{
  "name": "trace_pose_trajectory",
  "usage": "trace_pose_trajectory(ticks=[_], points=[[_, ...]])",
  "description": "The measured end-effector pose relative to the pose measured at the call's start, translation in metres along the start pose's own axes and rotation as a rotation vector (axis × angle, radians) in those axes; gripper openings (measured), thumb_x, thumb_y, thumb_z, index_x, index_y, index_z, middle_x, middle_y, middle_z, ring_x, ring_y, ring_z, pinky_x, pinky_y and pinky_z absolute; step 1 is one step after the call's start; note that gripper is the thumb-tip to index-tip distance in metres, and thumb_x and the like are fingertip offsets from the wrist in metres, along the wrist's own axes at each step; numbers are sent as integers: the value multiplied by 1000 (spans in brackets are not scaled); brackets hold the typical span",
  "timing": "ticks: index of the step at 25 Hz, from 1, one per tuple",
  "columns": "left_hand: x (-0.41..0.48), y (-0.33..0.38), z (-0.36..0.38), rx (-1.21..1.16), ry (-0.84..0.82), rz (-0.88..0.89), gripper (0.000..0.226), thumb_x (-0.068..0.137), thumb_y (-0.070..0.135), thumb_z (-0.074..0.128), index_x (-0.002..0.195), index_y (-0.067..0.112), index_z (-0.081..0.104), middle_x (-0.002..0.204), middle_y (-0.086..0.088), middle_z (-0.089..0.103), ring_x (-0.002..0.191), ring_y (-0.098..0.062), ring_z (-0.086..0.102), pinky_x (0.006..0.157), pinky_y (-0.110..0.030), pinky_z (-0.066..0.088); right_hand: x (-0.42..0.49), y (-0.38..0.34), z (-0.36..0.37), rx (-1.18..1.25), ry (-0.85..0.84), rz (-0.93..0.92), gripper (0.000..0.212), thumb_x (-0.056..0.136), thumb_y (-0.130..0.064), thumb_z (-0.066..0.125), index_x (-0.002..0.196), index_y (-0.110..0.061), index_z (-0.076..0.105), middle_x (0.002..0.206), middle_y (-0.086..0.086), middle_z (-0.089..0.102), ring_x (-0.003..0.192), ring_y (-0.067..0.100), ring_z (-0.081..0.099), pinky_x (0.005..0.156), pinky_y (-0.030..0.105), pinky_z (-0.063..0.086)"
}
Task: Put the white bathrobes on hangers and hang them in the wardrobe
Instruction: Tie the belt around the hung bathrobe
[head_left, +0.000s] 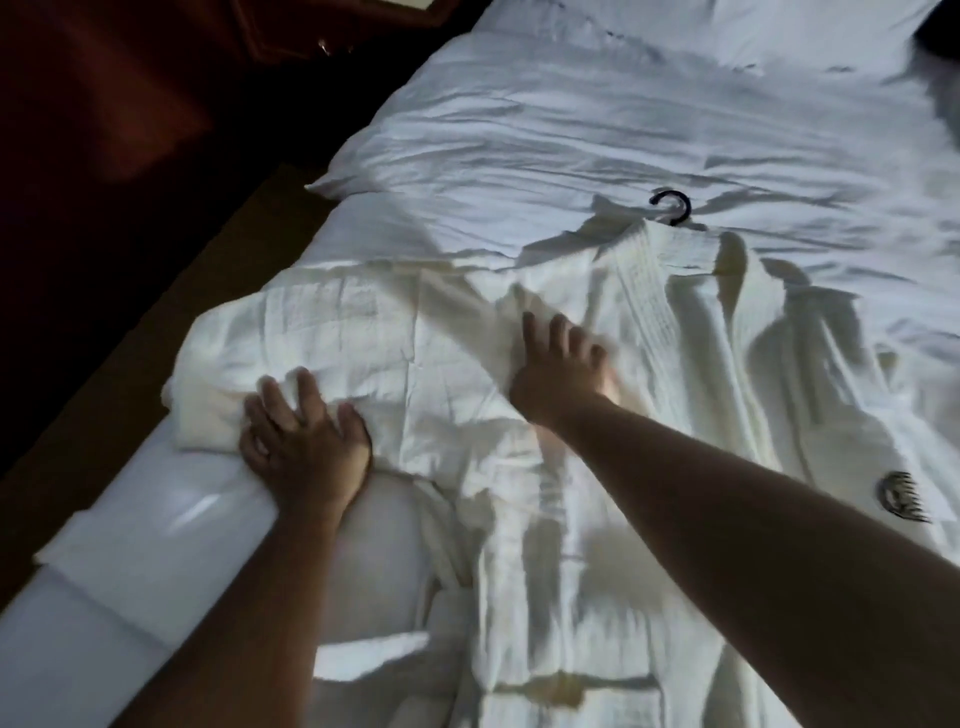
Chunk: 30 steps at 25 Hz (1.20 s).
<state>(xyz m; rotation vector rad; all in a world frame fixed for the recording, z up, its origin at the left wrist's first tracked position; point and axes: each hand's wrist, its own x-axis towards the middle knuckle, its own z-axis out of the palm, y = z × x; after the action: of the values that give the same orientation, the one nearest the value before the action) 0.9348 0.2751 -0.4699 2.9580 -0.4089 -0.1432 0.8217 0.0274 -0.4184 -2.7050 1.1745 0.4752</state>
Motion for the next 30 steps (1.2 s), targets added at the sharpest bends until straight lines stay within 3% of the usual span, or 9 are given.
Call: trace_pose_trajectory(ticks=[5, 8, 11, 13, 16, 19, 21, 24, 30], points=[[-89, -25, -85, -525, -219, 155, 32, 85, 18, 61, 116, 17, 70, 132, -9, 63, 126, -29, 57, 106, -45, 46, -254, 103, 42, 338, 124, -124, 54, 85, -23, 58, 137, -35, 58, 151, -20, 45, 145, 23, 42, 113, 44, 33], [-239, -45, -114, -611, -273, 191, 18, 80, 26, 60, 91, 34, 71, 90, 15, 71, 84, -2, 66, 81, -27, 53, -376, 167, 83, 474, 312, 153, 64, 64, -28, 67, 127, -25, 68, 140, 3, 61, 127, 31, 56, 98, 52, 49], [-344, -64, -113, -590, -471, 117, 40, 85, 26, 75, 118, 43, 62, 99, 32, 60, 92, 27, 53, 82, -3, 38, -456, 190, 126, 673, 214, 446, 88, 54, -43, 73, 133, -4, 63, 119, 23, 66, 111, 36, 61, 90, 39, 56], [-369, -75, -108, -509, -555, 47, 28, 90, 30, 72, 115, 37, 61, 99, 24, 59, 111, 8, 60, 83, -15, 38, -484, 194, 136, 834, -5, 557, 95, 48, -43, 88, 130, -4, 62, 110, 22, 70, 100, 35, 67, 86, 45, 59], [-381, -98, -105, -457, -666, -121, 42, 88, 50, 66, 106, 13, 69, 100, -6, 74, 101, -28, 70, 83, -36, 52, -502, 186, 114, 952, -236, 585, 56, 63, -32, 91, 110, -7, 73, 91, 10, 76, 82, 25, 73, 82, 45, 60], [-400, -140, -107, -603, -782, -133, 58, 64, 59, 70, 93, 9, 75, 84, -8, 78, 77, -20, 71, 72, -38, 56, -546, 181, 83, 1005, -70, 620, 33, 73, -22, 83, 105, -14, 74, 75, 6, 75, 66, 21, 70, 65, 38, 60], [-414, -158, -130, -555, -840, -111, 45, 75, 48, 75, 88, 5, 74, 75, -5, 74, 66, -14, 63, 62, -29, 48, -587, 177, 72, 1020, -235, 490, 30, 70, -27, 83, 99, -28, 75, 72, -1, 74, 55, 11, 65, 51, 28, 53], [-437, -182, -151, -542, -869, -158, 20, 91, 19, 76, 83, 1, 71, 65, -1, 68, 60, -12, 60, 58, -27, 44, -635, 183, 100, 875, -236, 618, 18, 68, -39, 76, 81, -27, 73, 71, -4, 71, 68, 16, 66, 66, 36, 55], [-475, -223, -157, -354, -771, -191, 16, 87, 25, 76, 94, 13, 68, 98, -12, 75, 93, -31, 69, 79, -37, 52, -703, 181, 153, 689, -436, 590, 34, 85, -25, 73, 56, -23, 56, 65, -3, 59, 65, 11, 55, 59, 22, 41]])
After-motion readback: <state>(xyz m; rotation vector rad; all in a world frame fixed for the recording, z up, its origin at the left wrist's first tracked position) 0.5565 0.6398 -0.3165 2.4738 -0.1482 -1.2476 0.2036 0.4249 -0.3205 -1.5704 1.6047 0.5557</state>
